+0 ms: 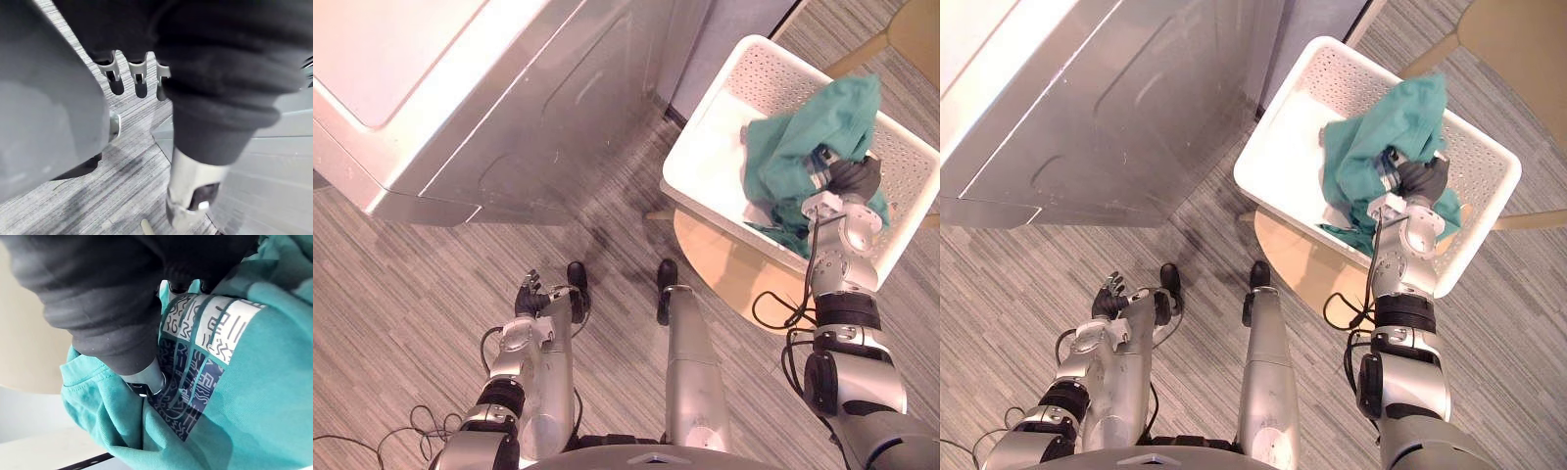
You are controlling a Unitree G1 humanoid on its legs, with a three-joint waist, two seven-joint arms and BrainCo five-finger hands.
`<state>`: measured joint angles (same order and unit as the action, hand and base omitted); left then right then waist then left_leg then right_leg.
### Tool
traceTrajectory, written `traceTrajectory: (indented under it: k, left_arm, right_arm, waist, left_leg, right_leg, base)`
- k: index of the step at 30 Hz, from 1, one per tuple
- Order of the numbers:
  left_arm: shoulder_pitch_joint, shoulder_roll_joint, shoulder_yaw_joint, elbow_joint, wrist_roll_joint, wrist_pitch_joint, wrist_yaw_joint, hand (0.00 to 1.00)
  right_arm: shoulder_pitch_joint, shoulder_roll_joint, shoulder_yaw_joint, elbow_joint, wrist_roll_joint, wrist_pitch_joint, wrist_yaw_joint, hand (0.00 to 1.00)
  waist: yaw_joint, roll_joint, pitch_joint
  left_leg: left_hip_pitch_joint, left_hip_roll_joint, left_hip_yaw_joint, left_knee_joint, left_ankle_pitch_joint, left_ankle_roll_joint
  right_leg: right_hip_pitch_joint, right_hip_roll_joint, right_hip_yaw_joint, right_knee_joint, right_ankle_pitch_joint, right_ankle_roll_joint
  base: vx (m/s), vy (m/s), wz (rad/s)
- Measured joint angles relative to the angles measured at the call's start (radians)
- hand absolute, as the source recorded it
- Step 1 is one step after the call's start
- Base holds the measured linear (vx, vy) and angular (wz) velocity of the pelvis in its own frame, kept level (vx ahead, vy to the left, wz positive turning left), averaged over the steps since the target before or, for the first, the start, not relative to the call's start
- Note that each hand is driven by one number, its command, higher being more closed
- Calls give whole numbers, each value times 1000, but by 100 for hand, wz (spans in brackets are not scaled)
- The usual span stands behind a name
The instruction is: Pick up the laundry basket with both hands and put the clothes into the washing machine.
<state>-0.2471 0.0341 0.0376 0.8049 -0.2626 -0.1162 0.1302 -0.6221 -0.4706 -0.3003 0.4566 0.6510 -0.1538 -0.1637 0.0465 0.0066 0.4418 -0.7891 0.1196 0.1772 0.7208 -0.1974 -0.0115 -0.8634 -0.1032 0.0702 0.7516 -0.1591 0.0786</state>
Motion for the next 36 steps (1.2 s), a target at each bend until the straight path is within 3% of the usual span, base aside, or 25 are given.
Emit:
traceTrajectory:
  k: [12, 20, 27, 32, 36]
  left_arm:
    - [81, -50, 0, 0, 12, 20, 19, 0]
    - [191, -79, 68, 13, 64, 52, 17, 0]
    - [253, -115, 249, 81, 126, 64, 15, 0]
    - [292, -116, 477, 153, 137, 79, 17, 0]
    - [320, -116, 654, 192, 104, 100, 23, 0]
  right_arm:
    - [205, 183, 33, -411, 211, -85, -36, 100]
    - [473, 297, 93, -633, 228, -124, -32, 100]
    - [662, 414, 76, -721, 245, -134, -11, 100]
    - [740, 503, -12, -720, 246, -138, 10, 100]
    - [755, 512, -68, -719, 246, -149, 10, 100]
  waist:
    - [5, 0, -40]
    - [5, 0, -145]
    - [3, -7, -273]
    - [3, -17, -368]
    - [7, -18, -425]
  left_leg:
    - [179, -6, 19, -77, 2, -5]
    - [345, -16, 46, -152, -10, -17]
    - [521, -49, 55, -291, 21, -22]
    - [664, -86, 21, -461, 78, -27]
    - [736, -97, -4, -562, 113, -30]
  right_leg:
    - [163, -1, 1, -51, -4, 0]
    - [306, -16, -3, -86, -42, -7]
    - [468, -51, -32, -165, -56, 6]
    - [606, -74, -83, -262, -54, 11]
    - [683, -78, -117, -322, -52, 14]
  base:
    - [56, -17, -6]
    - [39, -17, -2]
    - [122, -4, 7]
    - [143, -3, 19]
    - [102, -5, 20]
